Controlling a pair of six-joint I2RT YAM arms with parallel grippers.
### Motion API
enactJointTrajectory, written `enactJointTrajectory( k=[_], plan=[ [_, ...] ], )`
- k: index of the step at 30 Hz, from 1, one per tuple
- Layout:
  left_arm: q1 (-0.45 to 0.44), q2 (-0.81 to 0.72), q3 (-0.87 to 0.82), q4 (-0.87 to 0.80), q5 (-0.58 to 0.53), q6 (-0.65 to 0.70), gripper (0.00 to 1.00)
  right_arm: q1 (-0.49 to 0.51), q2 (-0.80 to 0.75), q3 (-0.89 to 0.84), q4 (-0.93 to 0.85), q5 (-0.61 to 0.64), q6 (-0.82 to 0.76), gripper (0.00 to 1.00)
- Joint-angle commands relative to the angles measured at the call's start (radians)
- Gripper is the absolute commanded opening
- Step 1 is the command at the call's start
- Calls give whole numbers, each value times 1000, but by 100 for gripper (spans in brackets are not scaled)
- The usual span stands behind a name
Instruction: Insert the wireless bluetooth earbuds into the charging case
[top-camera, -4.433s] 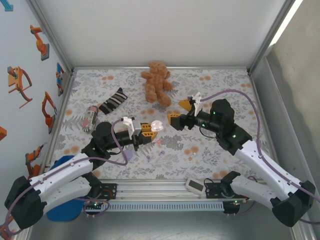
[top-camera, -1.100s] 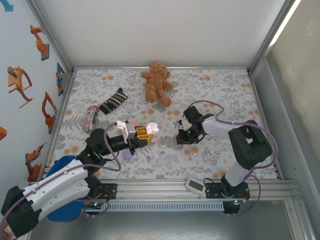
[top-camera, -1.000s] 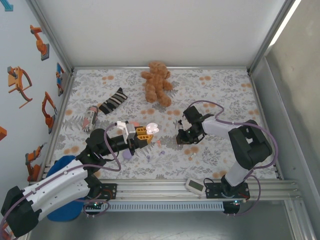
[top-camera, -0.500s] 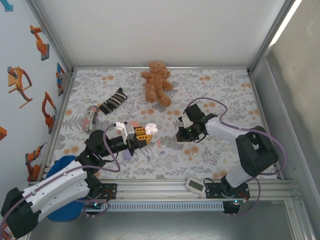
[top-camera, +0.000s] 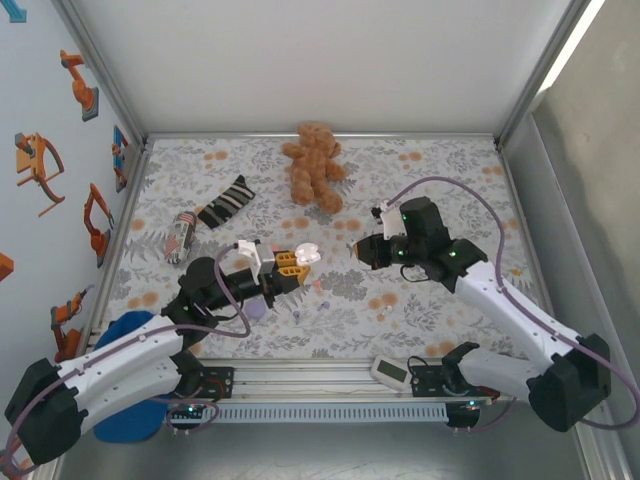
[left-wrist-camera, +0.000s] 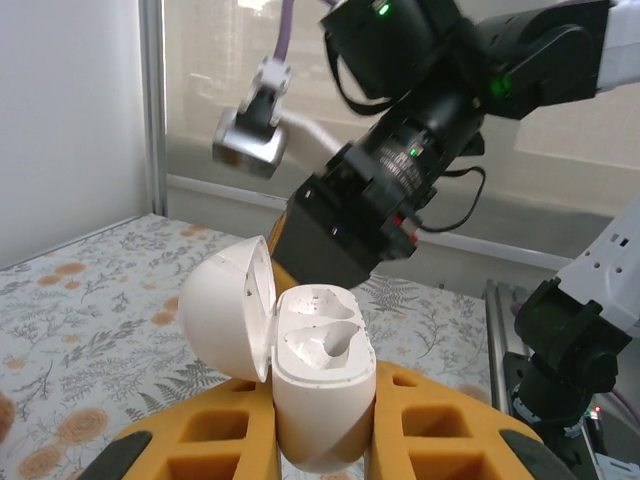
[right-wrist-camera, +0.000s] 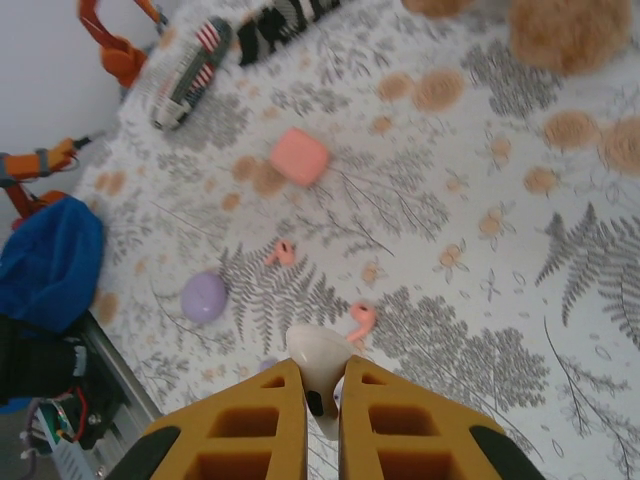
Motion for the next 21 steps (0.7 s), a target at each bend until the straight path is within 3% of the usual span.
enactJointTrajectory(
  k=[1, 10, 21],
  plan=[
    [-10, 24, 11, 89, 5, -25, 0, 34, -76, 58, 60, -32, -17, 12],
    [-16, 117, 39, 172, 36, -45, 0, 200, -120, 137, 112, 7, -78, 12],
    [-19, 115, 48, 162, 46, -31, 0, 306, -80, 160, 135, 63, -138, 12]
  ],
)
